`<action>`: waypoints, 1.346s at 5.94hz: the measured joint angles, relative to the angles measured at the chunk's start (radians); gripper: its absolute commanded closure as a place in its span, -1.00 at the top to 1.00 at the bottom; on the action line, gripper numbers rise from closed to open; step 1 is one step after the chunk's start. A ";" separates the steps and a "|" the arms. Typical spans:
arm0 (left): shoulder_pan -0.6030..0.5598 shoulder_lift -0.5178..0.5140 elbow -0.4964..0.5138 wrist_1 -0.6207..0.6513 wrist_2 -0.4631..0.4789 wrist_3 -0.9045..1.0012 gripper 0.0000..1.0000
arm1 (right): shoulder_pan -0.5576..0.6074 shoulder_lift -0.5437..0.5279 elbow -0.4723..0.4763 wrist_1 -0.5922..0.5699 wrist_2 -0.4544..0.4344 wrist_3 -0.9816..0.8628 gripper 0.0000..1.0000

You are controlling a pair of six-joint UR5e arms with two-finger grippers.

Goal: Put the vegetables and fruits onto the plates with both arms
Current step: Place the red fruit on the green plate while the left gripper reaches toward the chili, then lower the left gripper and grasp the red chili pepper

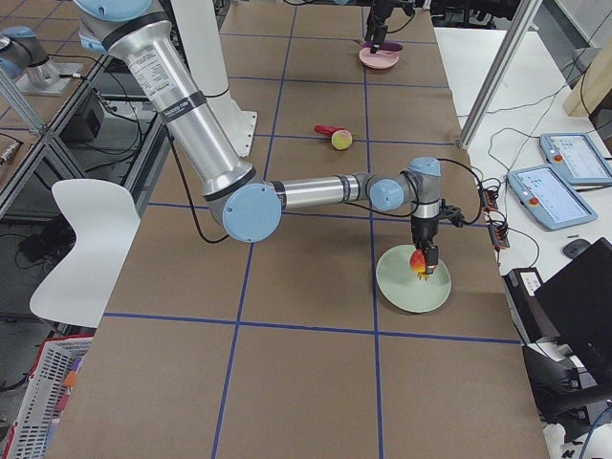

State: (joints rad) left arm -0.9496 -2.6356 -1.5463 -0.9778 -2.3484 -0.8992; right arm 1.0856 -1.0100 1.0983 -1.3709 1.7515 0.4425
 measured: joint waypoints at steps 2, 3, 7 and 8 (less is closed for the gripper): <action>0.071 0.007 0.001 -0.013 0.065 -0.044 1.00 | 0.014 0.005 0.011 0.002 0.107 0.000 0.98; 0.115 0.017 0.002 -0.041 0.099 -0.081 1.00 | 0.029 0.010 0.018 0.001 0.153 0.001 0.98; 0.281 0.089 0.007 -0.226 0.154 -0.265 1.00 | 0.085 0.017 0.117 -0.013 0.343 0.045 0.98; 0.311 0.111 0.012 -0.281 0.168 -0.295 1.00 | 0.113 0.017 0.162 -0.039 0.412 0.069 0.98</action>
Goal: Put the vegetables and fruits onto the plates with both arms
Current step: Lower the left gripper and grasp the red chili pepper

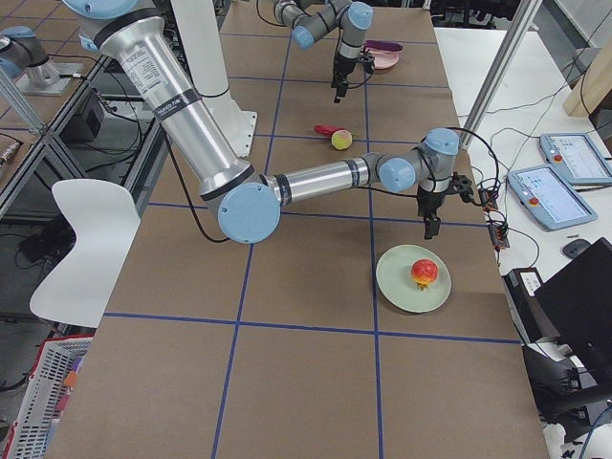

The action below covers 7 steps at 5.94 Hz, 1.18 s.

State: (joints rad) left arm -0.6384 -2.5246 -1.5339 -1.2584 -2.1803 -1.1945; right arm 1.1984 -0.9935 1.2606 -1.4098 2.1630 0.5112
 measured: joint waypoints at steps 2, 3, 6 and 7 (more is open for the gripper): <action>0.055 0.015 0.048 -0.101 0.049 -0.048 1.00 | 0.054 0.001 0.131 -0.129 0.110 0.024 0.98; 0.074 0.016 0.092 -0.166 0.063 -0.071 1.00 | 0.073 0.002 0.194 -0.197 0.154 0.026 0.98; 0.116 0.032 0.186 -0.324 0.112 -0.096 0.59 | 0.119 0.002 0.354 -0.347 0.233 0.055 0.98; 0.122 0.058 0.194 -0.377 0.121 -0.096 0.12 | 0.128 0.001 0.383 -0.363 0.264 0.086 0.98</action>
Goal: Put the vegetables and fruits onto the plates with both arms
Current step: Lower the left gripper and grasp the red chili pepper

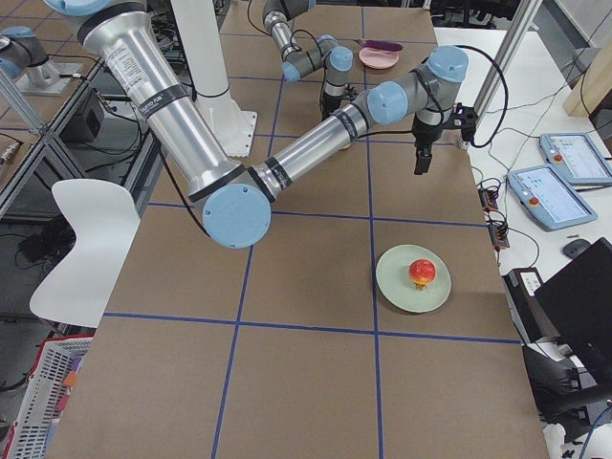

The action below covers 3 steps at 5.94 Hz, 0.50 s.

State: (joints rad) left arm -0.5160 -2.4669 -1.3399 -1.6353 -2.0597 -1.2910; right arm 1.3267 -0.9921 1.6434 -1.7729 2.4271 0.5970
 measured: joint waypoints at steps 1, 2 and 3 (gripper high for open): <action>0.004 0.017 0.003 -0.030 0.006 0.000 -0.78 | 0.006 0.000 0.015 -0.005 0.015 0.019 0.98; 0.005 0.019 0.002 -0.040 0.008 -0.002 -1.00 | 0.008 0.000 0.019 -0.006 0.020 0.027 0.98; 0.003 0.018 -0.003 -0.041 0.008 -0.011 -1.00 | 0.012 0.001 0.020 -0.006 0.027 0.030 0.98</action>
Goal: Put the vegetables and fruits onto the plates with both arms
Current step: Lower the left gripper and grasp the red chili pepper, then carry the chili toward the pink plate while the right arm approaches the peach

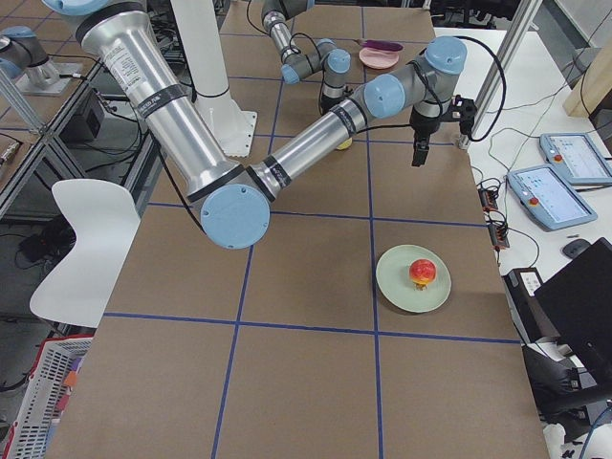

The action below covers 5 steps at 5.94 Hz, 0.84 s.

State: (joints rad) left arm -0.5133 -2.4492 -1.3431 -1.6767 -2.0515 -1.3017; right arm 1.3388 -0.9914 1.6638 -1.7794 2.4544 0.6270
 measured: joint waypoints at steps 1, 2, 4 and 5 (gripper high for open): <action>-0.009 -0.002 -0.014 0.002 -0.002 -0.009 -1.00 | 0.006 0.004 0.002 0.000 0.013 0.004 0.98; -0.029 -0.001 -0.031 0.012 -0.004 -0.012 -1.00 | 0.016 0.014 0.004 0.000 0.039 0.019 0.98; -0.094 0.002 -0.045 0.063 -0.011 0.008 -1.00 | 0.030 0.038 0.035 0.001 0.102 0.084 0.98; -0.132 0.004 -0.047 0.087 -0.021 0.049 -1.00 | 0.005 0.059 0.055 0.003 0.107 0.157 0.98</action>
State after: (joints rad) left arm -0.6454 -2.4449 -1.3905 -1.5894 -2.0723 -1.2528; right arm 1.3434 -0.9329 1.7192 -1.7760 2.5615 0.7838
